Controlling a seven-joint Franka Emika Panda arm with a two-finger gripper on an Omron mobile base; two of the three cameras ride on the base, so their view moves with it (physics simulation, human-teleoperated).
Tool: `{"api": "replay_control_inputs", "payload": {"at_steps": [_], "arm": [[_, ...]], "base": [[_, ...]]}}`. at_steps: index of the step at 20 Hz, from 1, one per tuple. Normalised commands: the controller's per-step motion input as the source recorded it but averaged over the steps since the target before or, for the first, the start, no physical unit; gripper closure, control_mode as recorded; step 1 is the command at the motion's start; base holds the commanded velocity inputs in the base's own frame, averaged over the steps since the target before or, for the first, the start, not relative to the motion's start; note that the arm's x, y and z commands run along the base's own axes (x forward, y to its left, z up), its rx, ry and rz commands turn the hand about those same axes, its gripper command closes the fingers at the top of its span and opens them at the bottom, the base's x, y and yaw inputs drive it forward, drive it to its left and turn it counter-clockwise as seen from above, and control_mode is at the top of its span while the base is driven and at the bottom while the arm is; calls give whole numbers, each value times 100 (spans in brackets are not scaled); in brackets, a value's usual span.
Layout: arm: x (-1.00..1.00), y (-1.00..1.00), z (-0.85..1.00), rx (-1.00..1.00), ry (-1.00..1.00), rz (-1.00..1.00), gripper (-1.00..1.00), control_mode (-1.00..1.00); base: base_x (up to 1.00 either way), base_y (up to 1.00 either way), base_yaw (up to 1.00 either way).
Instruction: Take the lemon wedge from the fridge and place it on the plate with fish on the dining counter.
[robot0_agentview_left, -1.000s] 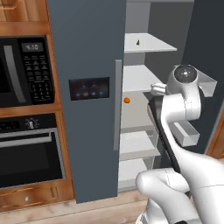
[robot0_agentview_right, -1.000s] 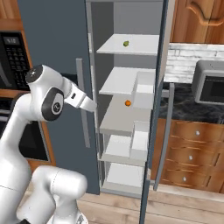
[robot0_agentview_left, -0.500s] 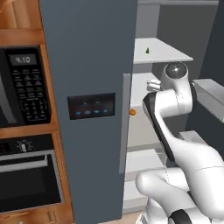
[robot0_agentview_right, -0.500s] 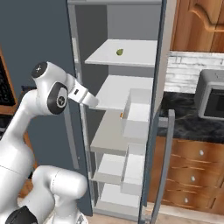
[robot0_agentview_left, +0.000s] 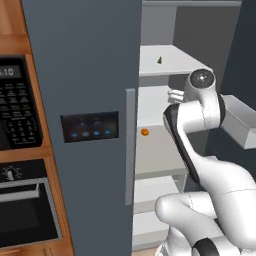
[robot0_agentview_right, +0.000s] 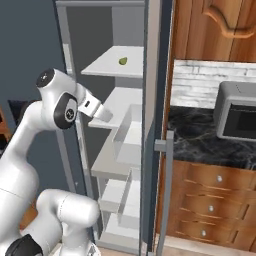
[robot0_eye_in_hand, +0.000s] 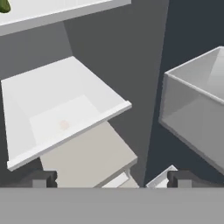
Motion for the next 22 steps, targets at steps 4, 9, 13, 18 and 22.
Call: {"api": "replay_control_inputs", "payload": {"at_steps": [4, 9, 13, 18, 22], "arm": [[0, 0, 0, 0, 0, 0, -100, 100], [4, 0, 37, 0, -2, 4, -100, -100], [-26, 0, 100, -3, -36, 36, -100, -100], [-7, 0, 83, 0, -24, 32, -100, -100], [42, 17, 21, 0, 1, 4, -100, -100]], "base": [[60, -3, 0], [20, 0, 0], [0, 0, 0], [0, 0, 0], [0, 0, 0]]}}
